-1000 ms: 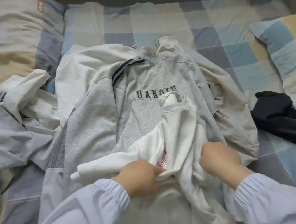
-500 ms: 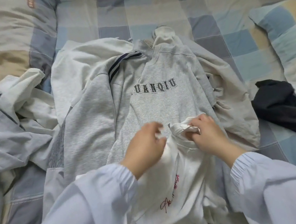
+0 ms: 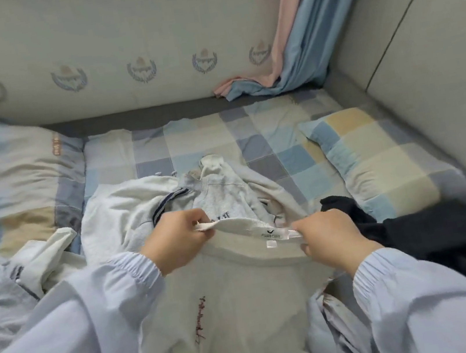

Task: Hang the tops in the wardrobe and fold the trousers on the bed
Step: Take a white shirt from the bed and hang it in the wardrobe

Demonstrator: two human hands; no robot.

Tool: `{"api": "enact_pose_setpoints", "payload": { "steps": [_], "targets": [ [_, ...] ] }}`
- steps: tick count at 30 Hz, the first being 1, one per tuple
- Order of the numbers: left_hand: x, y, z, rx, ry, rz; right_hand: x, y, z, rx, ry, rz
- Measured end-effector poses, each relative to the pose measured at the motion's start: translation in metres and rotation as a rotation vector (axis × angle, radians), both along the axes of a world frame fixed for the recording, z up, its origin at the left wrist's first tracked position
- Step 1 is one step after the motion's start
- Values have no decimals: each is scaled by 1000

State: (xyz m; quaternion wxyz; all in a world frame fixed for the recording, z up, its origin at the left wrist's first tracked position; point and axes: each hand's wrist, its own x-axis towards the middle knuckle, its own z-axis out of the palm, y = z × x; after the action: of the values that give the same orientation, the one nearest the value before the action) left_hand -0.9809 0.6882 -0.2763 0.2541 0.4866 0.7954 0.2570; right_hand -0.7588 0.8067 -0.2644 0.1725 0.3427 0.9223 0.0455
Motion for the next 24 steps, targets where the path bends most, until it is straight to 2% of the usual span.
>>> {"api": "enact_pose_setpoints", "payload": {
  "steps": [4, 8, 11, 14, 16, 18, 20, 21, 24],
  "targets": [
    [22, -15, 119, 172, 179, -134, 64, -22, 98, 107, -35, -322],
    [65, -43, 240, 347, 268, -294, 137, -75, 216, 82, 240, -645],
    [105, -64, 324, 574, 291, -352, 184, -134, 319, -15, 518, -769],
    [147, -84, 381, 718, 189, -343, 228, -207, 398, -41, 904, -778],
    [174, -96, 391, 664, -3, -366, 256, -252, 414, 23, 1154, -786],
    [207, -108, 392, 525, -295, -441, 285, -288, 403, 47, 1162, -922],
    [242, -123, 392, 416, -347, -555, 314, -311, 380, 35, 1190, -1114],
    [262, -132, 393, 389, -352, -607, 329, -324, 371, 7, 1326, -1200],
    [325, -163, 402, 331, -506, -656, 369, -375, 370, -278, 2062, -1326]
  ]
}}
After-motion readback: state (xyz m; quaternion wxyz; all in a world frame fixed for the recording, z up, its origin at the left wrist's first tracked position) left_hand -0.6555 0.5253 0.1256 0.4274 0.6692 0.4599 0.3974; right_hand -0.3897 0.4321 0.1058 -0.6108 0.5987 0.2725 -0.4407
